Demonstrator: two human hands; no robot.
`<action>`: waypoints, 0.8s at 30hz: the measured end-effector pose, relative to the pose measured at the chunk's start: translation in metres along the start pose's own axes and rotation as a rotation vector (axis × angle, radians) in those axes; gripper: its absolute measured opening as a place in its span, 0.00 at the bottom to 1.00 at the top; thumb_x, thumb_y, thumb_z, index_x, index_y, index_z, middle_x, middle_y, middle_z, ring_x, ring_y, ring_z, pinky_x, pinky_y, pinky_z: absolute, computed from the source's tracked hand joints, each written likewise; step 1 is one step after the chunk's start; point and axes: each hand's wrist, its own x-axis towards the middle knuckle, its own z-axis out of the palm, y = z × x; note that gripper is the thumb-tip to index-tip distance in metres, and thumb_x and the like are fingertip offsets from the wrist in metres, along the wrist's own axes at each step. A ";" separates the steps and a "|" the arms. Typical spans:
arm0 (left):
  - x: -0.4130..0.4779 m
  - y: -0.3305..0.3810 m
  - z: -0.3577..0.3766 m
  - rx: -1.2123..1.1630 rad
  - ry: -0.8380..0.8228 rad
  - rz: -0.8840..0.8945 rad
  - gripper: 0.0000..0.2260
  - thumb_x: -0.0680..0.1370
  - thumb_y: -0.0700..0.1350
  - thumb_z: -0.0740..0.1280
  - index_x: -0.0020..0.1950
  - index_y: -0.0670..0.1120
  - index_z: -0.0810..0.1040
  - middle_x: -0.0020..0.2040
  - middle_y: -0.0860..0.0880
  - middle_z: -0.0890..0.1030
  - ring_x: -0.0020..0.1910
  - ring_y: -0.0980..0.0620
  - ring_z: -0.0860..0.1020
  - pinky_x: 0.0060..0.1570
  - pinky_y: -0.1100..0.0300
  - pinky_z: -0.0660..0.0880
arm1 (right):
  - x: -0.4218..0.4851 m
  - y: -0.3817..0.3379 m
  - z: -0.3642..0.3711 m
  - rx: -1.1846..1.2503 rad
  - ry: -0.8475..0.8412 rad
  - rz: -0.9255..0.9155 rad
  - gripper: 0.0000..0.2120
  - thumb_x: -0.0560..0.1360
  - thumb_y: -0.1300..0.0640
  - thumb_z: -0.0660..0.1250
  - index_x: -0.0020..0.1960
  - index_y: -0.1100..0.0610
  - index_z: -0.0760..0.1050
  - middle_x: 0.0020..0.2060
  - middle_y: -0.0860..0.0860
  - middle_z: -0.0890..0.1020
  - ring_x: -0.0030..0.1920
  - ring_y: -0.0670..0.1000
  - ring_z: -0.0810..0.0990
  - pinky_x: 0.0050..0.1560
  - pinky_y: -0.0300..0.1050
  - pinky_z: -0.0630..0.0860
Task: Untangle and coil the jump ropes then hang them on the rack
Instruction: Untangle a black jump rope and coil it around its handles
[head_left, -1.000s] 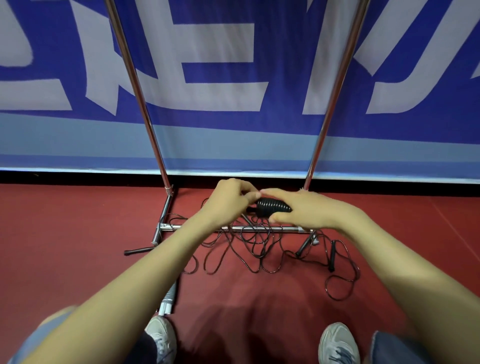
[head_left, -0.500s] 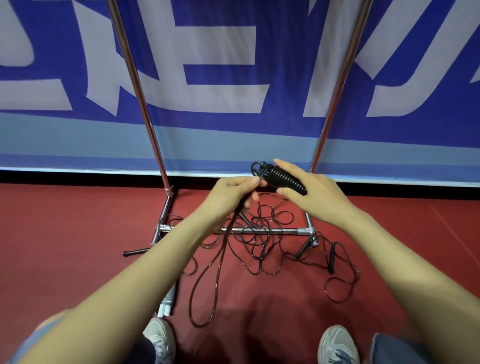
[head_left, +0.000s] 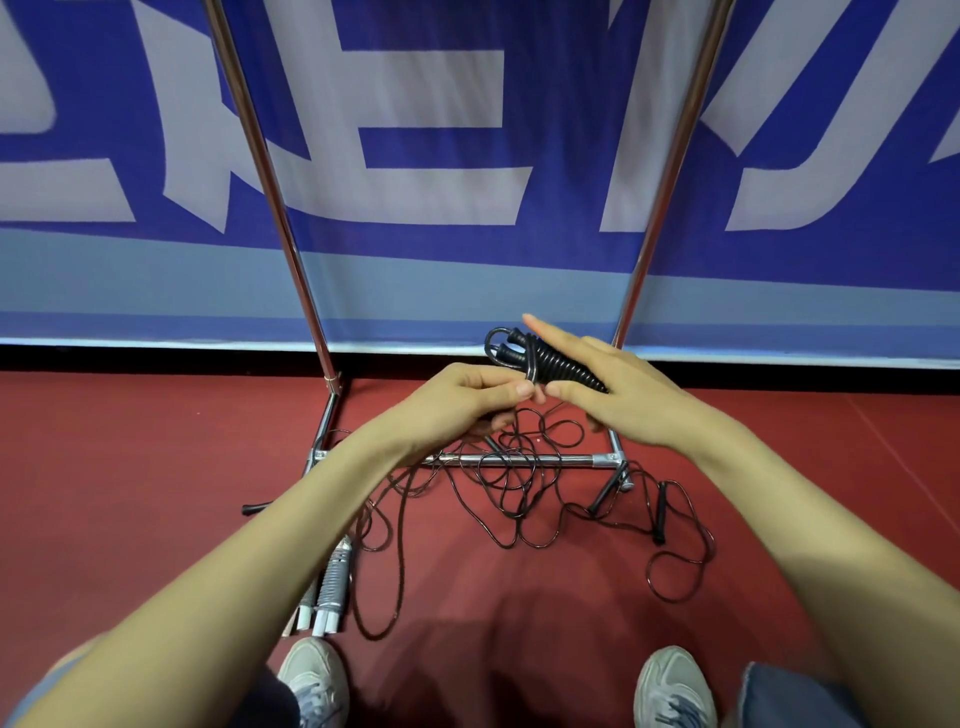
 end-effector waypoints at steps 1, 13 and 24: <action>0.000 0.000 -0.001 0.008 -0.009 0.001 0.11 0.81 0.46 0.62 0.54 0.42 0.80 0.29 0.50 0.67 0.26 0.56 0.60 0.27 0.65 0.57 | 0.001 0.000 0.001 -0.031 -0.003 -0.014 0.29 0.80 0.45 0.59 0.69 0.21 0.47 0.47 0.48 0.73 0.44 0.48 0.77 0.53 0.50 0.75; -0.001 -0.013 -0.018 -0.055 0.097 -0.046 0.09 0.81 0.43 0.62 0.51 0.42 0.81 0.34 0.51 0.76 0.30 0.57 0.69 0.32 0.66 0.68 | -0.002 -0.003 -0.008 0.272 0.050 0.041 0.25 0.79 0.54 0.63 0.66 0.28 0.63 0.55 0.49 0.77 0.30 0.49 0.78 0.42 0.51 0.83; 0.005 -0.010 -0.040 0.537 -0.008 -0.040 0.04 0.72 0.39 0.73 0.40 0.48 0.84 0.34 0.49 0.80 0.34 0.57 0.73 0.40 0.61 0.71 | -0.013 -0.014 -0.006 0.356 -0.431 -0.016 0.22 0.78 0.53 0.66 0.68 0.34 0.68 0.53 0.40 0.79 0.29 0.52 0.77 0.32 0.44 0.79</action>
